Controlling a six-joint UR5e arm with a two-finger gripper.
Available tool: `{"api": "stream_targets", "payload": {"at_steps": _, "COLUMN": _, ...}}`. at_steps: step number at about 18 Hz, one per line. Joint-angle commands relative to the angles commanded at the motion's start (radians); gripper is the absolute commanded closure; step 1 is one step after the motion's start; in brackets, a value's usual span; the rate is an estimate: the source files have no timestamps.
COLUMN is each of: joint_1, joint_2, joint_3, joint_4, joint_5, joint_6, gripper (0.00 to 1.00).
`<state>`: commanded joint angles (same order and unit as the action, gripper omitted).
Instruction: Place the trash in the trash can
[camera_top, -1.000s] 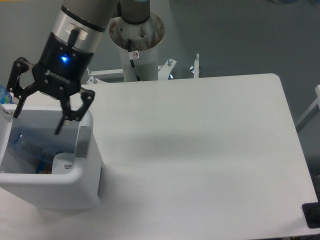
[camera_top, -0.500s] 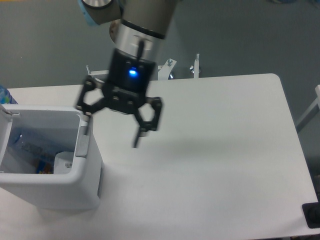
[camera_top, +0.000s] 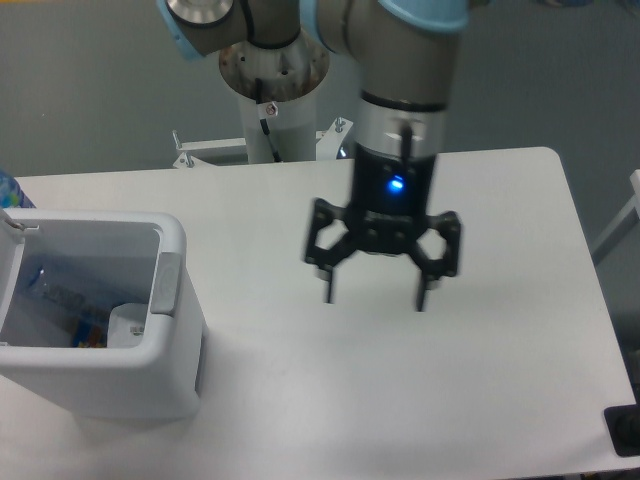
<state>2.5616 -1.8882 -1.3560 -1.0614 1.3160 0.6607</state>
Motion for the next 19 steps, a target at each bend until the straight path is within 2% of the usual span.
{"api": "stream_targets", "payload": {"at_steps": 3, "joint_1": 0.022, "joint_2": -0.040, "joint_3": -0.002, "joint_4": 0.000, "joint_5": 0.038, "joint_6": 0.092, "gripper": 0.00}}
{"api": "stream_targets", "payload": {"at_steps": 7, "joint_1": 0.046, "joint_2": -0.087, "joint_3": -0.015, "joint_4": -0.009, "joint_5": 0.193, "joint_6": 0.229, "gripper": 0.00}}
{"api": "stream_targets", "payload": {"at_steps": 10, "joint_1": 0.068, "joint_2": -0.091, "joint_3": -0.043, "joint_4": -0.006, "joint_5": 0.200, "joint_6": 0.240, "gripper": 0.00}}
{"api": "stream_targets", "payload": {"at_steps": 14, "joint_1": 0.063, "joint_2": -0.091, "joint_3": -0.077, "joint_4": -0.012, "joint_5": 0.244, "joint_6": 0.385, "gripper": 0.00}}
{"api": "stream_targets", "payload": {"at_steps": 19, "joint_1": 0.065, "joint_2": -0.088, "joint_3": -0.103, "joint_4": -0.014, "joint_5": 0.247, "joint_6": 0.461, "gripper": 0.00}}
